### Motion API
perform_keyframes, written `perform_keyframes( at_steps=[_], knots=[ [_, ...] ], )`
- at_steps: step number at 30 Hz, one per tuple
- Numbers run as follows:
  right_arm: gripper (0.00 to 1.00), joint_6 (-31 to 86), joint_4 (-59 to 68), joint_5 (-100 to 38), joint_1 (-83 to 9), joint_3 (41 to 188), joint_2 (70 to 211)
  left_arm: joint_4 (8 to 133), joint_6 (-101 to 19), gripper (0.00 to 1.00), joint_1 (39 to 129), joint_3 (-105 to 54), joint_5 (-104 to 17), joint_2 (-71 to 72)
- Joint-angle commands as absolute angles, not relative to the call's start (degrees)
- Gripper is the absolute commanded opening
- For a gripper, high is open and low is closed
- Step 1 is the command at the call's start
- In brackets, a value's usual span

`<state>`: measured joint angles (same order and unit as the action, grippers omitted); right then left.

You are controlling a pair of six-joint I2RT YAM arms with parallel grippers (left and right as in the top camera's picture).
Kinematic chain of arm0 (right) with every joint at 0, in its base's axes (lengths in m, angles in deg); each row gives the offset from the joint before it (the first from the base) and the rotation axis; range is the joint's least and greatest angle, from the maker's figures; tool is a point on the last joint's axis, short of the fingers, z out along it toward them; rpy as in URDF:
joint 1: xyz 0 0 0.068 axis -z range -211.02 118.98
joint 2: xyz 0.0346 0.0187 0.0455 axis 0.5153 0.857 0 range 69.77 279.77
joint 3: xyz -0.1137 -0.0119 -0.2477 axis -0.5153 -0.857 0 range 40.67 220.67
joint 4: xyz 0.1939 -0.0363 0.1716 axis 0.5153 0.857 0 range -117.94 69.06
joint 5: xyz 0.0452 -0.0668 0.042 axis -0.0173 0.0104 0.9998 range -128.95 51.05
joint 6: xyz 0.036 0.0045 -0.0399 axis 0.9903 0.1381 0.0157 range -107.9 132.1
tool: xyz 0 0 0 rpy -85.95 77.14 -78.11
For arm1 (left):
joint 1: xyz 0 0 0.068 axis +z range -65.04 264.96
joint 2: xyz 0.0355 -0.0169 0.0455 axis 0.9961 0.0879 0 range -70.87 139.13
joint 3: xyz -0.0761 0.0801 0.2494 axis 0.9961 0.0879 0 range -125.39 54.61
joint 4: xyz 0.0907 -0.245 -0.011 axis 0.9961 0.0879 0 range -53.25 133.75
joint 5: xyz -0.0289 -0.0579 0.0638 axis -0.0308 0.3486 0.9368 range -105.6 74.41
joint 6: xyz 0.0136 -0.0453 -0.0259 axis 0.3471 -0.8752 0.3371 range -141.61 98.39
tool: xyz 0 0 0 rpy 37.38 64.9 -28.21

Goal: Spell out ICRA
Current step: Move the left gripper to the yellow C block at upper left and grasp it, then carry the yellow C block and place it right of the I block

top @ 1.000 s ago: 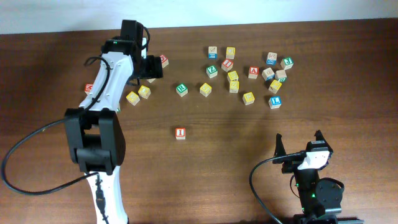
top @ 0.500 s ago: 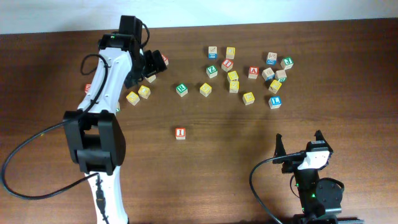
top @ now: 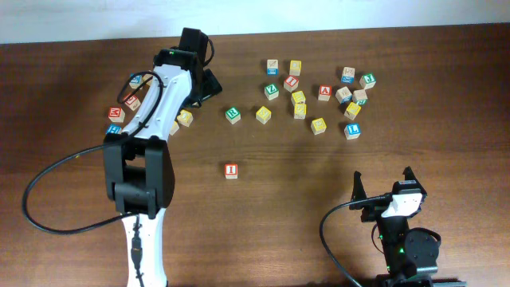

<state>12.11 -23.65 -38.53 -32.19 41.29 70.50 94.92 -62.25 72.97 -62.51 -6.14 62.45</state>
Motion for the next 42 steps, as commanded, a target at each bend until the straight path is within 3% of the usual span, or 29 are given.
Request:
perform_keyframes(
  at_steps=[1,4,12,14,20,24,29,38,42],
  knots=[
    [0.98,12.3,-23.3,-38.8,-32.5,41.0,70.2,91.9,-64.5,0.97,73.6,-63.4,-3.1,63.6],
    [0.98,12.3,-23.3,-38.8,-32.5,41.0,70.2,88.7,-64.5,0.80,73.6,-63.4,-3.1,64.5],
    [0.98,12.3,-23.3,-38.8,-32.5,41.0,70.2,86.6,-64.5,0.71,75.9,-63.4,-3.7,68.1],
    [0.98,12.3,-23.3,-38.8,-32.5,41.0,70.2,86.0,-64.5,0.61,76.0,-63.4,-3.8,68.2],
    [0.98,12.3,-23.3,-38.8,-32.5,41.0,70.2,84.2,-64.5,0.59,75.7,-63.4,-6.8,69.6],
    [0.98,12.3,-23.3,-38.8,-32.5,41.0,70.2,84.1,-64.4,0.49,75.7,-63.4,-7.0,70.6],
    [0.98,12.3,-23.3,-38.8,-32.5,41.0,70.2,84.3,-64.4,0.46,75.6,-63.4,-6.5,71.1],
    [0.99,12.3,-23.3,-38.8,-32.5,41.0,70.2,84.3,-64.2,0.25,75.8,-63.4,-6.3,71.1],
    [0.98,12.3,-23.3,-38.8,-32.5,41.0,70.2,84.6,-60.5,0.26,75.8,-63.4,-6.3,70.9]
  ],
)
